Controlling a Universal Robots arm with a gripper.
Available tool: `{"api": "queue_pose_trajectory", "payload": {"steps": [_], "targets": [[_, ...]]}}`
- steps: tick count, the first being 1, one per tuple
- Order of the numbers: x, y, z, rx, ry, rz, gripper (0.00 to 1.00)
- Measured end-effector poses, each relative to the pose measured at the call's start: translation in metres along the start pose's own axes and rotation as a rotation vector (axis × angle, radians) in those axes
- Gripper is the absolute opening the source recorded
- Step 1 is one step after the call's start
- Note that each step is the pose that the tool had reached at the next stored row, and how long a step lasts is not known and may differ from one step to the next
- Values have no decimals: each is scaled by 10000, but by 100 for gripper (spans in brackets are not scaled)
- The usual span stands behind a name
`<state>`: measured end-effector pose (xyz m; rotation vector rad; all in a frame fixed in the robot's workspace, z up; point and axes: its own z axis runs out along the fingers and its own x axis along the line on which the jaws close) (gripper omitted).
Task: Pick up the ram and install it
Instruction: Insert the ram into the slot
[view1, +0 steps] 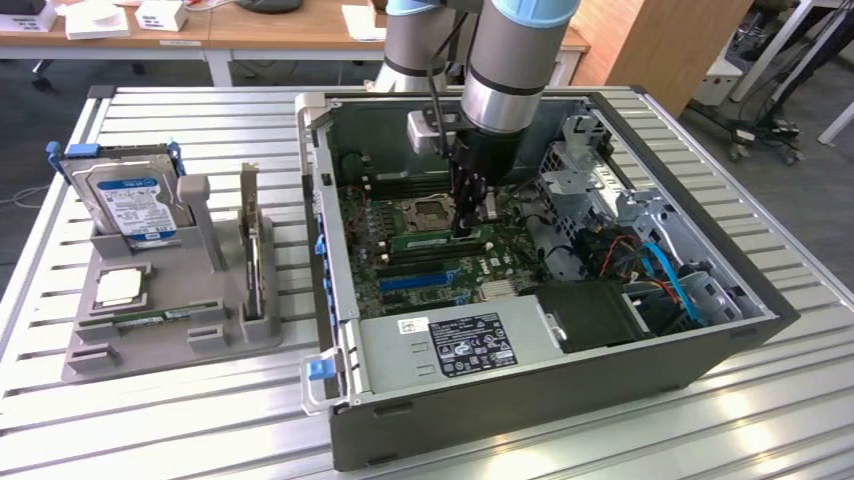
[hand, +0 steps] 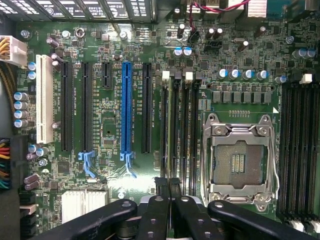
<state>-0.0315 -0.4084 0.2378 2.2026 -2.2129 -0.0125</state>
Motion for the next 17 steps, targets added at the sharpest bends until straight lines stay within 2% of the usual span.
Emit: {"api": "queue_pose_trajectory", "payload": {"steps": [7, 10, 17], "targets": [[0, 0, 9, 0, -1, 0, 11], [7, 0, 9, 1, -32, -1, 11], [7, 0, 29, 1, -33, -1, 11]]}}
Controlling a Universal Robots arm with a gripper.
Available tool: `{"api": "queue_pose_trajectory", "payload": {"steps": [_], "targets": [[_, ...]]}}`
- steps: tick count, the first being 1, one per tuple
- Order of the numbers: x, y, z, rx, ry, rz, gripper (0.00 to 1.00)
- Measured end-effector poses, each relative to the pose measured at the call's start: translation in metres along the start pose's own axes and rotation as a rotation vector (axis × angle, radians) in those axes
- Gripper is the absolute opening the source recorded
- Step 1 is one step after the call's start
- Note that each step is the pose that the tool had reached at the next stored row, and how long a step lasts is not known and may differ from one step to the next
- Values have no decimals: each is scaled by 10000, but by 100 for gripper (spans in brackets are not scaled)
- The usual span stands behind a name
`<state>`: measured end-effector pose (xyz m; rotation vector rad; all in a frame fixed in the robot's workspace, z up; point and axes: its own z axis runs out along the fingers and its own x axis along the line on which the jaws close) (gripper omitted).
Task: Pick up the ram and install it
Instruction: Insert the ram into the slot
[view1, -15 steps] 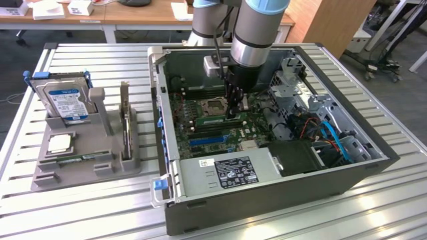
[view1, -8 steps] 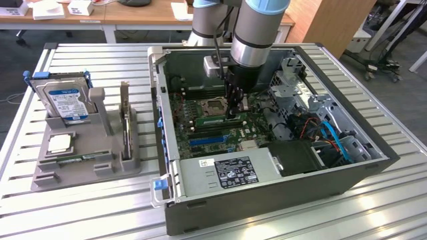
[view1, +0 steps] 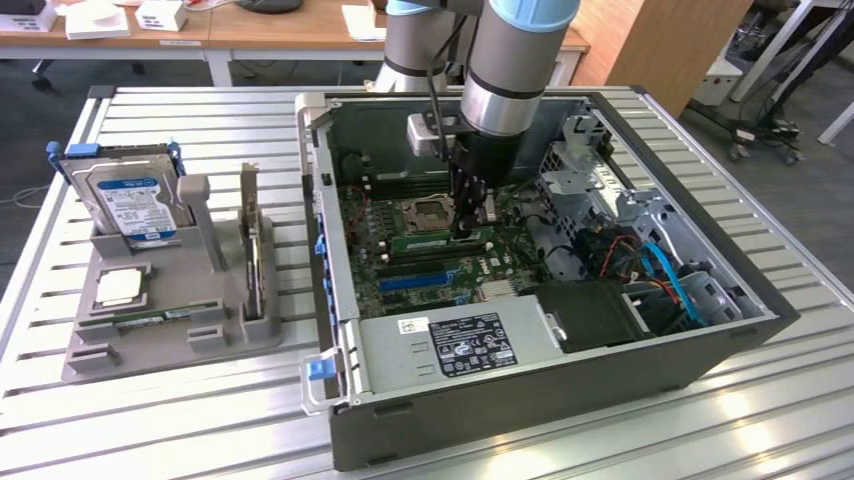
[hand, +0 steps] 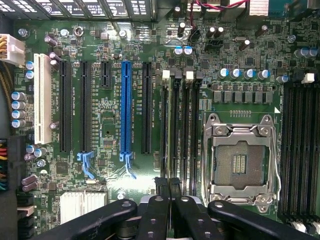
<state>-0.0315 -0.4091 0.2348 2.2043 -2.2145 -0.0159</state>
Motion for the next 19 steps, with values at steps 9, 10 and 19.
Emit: {"api": "queue_pose_trajectory", "payload": {"steps": [9, 10, 19], "targets": [[4, 0, 1, 1, -71, -1, 11], [4, 0, 1, 0, -70, -1, 11], [14, 0, -1, -1, -121, -3, 11]]}}
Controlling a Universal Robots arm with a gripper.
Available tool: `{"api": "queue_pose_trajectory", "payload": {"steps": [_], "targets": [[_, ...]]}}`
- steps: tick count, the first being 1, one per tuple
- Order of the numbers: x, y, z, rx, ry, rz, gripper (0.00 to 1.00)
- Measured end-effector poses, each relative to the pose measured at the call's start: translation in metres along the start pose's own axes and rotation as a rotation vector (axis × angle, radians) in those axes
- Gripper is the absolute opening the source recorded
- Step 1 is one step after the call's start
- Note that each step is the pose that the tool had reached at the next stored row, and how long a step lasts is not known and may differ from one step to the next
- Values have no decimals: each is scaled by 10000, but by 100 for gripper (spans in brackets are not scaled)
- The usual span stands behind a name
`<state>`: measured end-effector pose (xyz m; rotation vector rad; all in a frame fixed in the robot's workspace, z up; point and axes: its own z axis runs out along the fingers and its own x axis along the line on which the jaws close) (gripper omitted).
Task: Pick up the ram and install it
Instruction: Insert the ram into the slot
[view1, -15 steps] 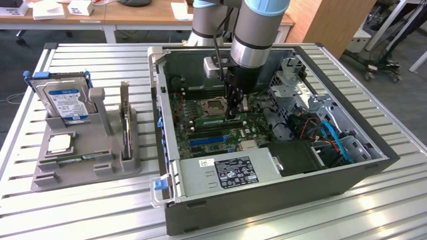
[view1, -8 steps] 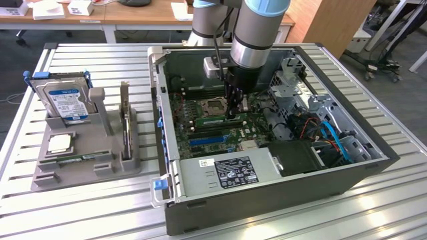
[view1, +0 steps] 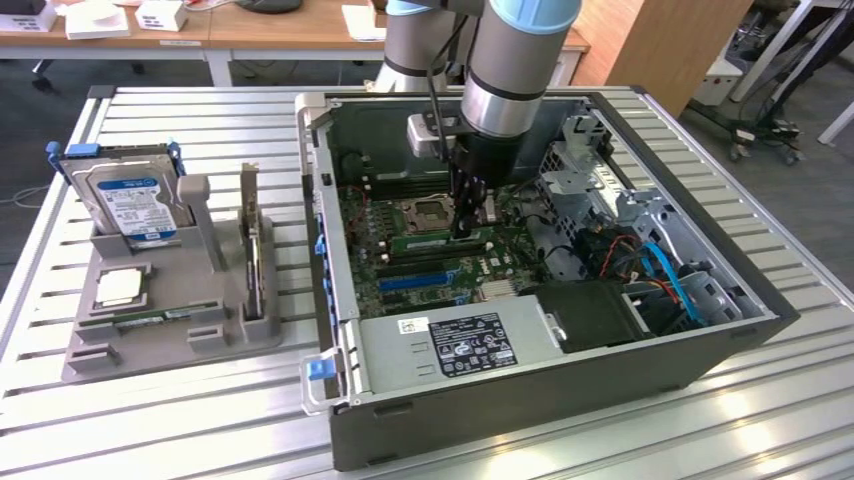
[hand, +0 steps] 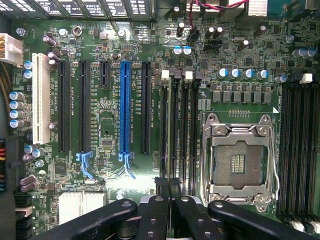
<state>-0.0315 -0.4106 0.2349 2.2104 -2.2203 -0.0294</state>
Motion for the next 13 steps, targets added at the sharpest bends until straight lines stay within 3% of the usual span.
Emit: {"api": "queue_pose_trajectory", "payload": {"steps": [4, 13], "targets": [[0, 0, 0, 2, -75, 0, 11], [9, 0, -1, 1, -88, -1, 11]]}}
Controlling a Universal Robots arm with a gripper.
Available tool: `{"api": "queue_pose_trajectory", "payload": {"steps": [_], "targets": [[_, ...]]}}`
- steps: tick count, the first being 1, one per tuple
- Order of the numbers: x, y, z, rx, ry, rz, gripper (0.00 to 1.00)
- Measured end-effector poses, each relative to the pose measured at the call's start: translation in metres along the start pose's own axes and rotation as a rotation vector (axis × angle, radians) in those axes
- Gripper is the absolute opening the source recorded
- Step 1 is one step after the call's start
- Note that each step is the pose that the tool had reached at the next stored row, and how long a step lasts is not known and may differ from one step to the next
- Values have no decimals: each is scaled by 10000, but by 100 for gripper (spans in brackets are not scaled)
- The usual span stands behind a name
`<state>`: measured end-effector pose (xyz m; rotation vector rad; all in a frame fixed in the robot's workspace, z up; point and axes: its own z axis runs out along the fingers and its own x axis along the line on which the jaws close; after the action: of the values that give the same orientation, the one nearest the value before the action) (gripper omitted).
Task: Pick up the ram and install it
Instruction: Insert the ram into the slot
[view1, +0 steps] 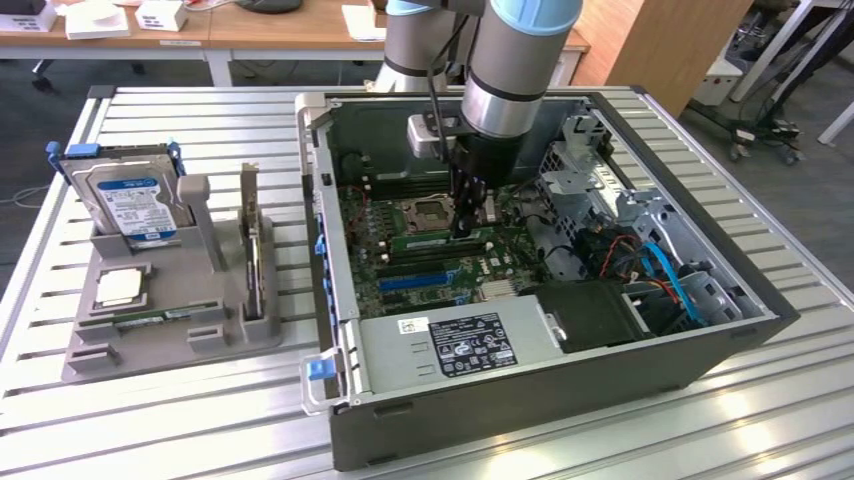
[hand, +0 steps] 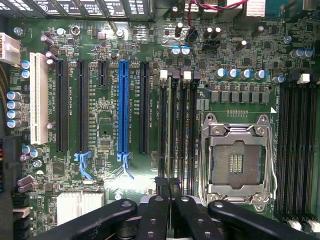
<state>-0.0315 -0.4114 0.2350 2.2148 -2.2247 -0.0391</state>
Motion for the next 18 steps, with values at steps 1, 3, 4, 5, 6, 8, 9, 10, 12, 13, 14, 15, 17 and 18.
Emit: {"api": "queue_pose_trajectory", "payload": {"steps": [1, 3, 4, 5, 6, 8, 9, 10, 12, 13, 14, 15, 17, 18], "targets": [[2, 0, 0, 0, 0, 0, 11], [6, 0, 0, 0, 0, 0, 11], [8, 0, 0, -1, 0, 0, 11], [9, 0, 0, 0, 0, 0, 11], [9, 0, 0, 0, -1, 1, 11], [14, 0, 0, 0, 0, 0, 11], [16, 0, 0, 0, 0, -1, 11], [17, 0, 0, 0, 0, 0, 11], [20, 0, 0, 0, 0, 0, 11], [22, 0, 0, 0, 0, 0, 11], [24, 0, 0, 0, 0, 0, 11], [26, 0, 0, 0, 0, 0, 11], [29, 0, 0, 0, 0, 0, 11], [31, 0, 0, 0, 0, 0, 11]]}}
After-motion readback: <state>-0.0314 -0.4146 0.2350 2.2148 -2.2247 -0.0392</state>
